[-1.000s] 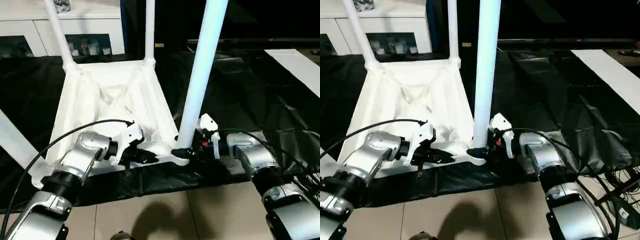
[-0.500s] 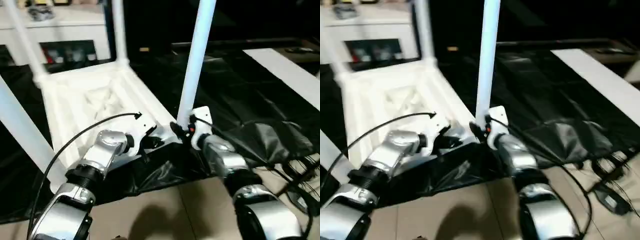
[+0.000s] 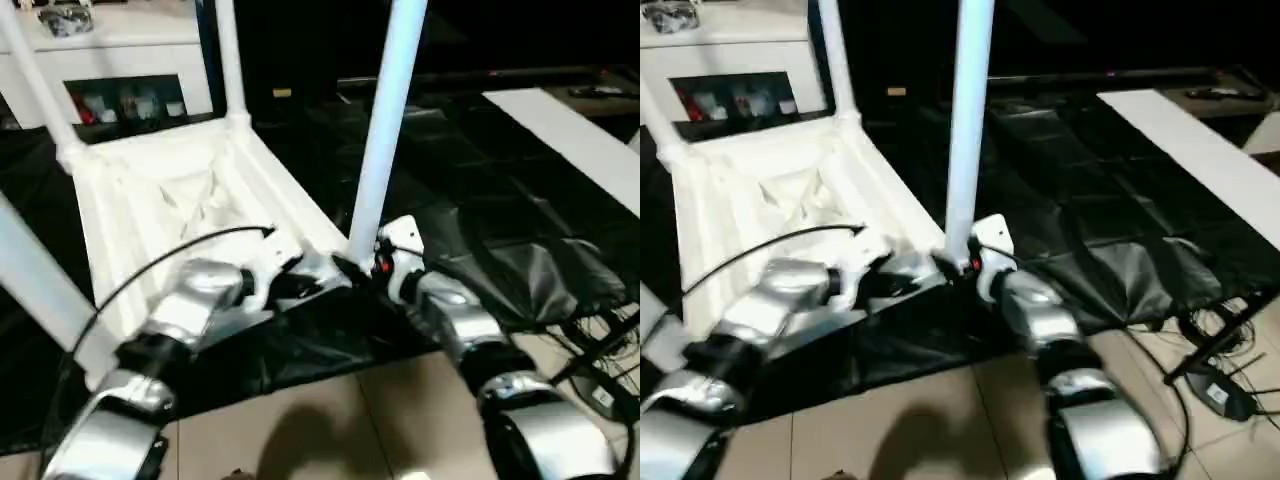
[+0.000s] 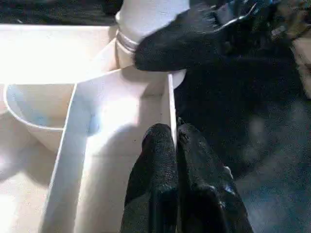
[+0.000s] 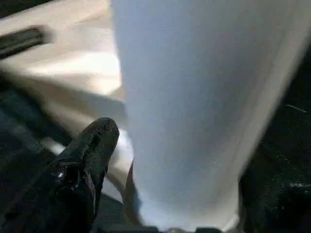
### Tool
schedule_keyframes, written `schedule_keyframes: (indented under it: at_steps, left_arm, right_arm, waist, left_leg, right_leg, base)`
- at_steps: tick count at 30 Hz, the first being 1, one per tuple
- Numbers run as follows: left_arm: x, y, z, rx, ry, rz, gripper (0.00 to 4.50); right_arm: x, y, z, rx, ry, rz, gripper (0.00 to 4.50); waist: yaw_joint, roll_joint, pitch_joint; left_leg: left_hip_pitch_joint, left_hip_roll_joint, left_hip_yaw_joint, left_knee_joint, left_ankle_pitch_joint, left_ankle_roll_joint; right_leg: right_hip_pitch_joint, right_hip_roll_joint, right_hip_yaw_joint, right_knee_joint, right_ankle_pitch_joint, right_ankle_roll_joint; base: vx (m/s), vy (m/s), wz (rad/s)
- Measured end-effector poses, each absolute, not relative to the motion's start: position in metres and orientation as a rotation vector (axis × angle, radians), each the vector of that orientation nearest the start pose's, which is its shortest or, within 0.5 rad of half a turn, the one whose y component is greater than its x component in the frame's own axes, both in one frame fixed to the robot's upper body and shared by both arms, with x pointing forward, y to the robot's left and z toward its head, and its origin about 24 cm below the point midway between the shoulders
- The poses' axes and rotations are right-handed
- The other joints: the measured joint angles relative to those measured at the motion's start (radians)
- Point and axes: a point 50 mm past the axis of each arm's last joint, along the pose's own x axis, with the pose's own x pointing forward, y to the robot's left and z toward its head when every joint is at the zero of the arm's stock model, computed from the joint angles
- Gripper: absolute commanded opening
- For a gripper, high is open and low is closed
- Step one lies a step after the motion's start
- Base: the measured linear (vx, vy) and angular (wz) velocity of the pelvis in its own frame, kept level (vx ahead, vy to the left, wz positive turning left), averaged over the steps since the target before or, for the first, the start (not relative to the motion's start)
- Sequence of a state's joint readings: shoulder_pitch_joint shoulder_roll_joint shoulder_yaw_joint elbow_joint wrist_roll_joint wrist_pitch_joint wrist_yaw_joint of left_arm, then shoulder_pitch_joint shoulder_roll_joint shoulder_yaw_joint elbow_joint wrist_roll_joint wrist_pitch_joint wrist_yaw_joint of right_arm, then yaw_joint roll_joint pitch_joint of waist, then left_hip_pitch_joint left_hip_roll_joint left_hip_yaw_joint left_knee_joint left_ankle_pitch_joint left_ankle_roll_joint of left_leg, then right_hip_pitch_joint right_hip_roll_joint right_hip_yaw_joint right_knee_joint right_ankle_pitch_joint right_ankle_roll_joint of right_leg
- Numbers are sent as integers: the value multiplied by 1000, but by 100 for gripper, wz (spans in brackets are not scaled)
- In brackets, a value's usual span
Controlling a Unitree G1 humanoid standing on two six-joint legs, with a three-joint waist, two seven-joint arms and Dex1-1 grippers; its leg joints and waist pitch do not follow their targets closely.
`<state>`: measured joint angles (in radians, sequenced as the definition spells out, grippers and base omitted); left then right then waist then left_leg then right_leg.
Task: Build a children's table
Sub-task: Rotate leg to tighten
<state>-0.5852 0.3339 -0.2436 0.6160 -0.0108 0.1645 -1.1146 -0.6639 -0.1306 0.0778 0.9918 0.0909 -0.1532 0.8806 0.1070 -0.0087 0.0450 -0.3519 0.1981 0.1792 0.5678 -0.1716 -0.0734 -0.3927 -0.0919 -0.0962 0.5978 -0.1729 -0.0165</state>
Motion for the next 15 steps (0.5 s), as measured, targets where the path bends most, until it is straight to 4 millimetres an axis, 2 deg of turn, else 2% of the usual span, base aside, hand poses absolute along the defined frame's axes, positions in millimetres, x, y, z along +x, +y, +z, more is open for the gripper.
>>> schedule_keyframes:
  at_steps: [1, 6, 8, 11, 15]
  left_arm:
    - [318, 137, 47, 309, 459, -1252, 0]
    - [314, 146, 54, 326, 458, -1335, 0]
    - [313, 148, 55, 333, 464, -1363, 0]
    - [309, 152, 56, 339, 479, -1399, 0]
    - [306, 155, 56, 344, 495, -1446, 0]
  right_arm:
    - [333, -103, 28, -32, 235, 1047, 377]
    - [326, -113, 35, -67, 256, 1263, 377]
    - [323, -116, 36, -74, 273, 1319, 377]
    - [320, -120, 37, -79, 311, 1398, 344]
    - [318, -122, 39, -82, 342, 1476, 307]
  waist:
    - [10, 0, 0]
    - [28, -7, -1]
    - [34, -12, 0]
    - [36, -19, 2]
    - [36, -24, 4]
  left_leg:
    - [-4, 2, 2, -1, 0, 0]
    - [-20, 5, 5, 3, 2, 6]
    - [-20, 6, 6, 4, 2, 6]
    - [-19, 8, 8, 7, 0, 3]
    - [-17, 10, 15, 8, 0, 0]
  right_leg:
    - [-6, 1, 0, 4, -3, -2]
    - [-23, 1, -1, 15, -12, -7]
    - [-24, 1, -1, 16, -12, -7]
    - [-23, 1, -1, 18, -12, -7]
    - [-20, 0, 1, 19, -12, -7]
  base:
    - [65, -43, 7]
    - [11, -7, 0]
    - [0, 0, 0]
    - [0, 0, 0]
    - [0, 0, 0]
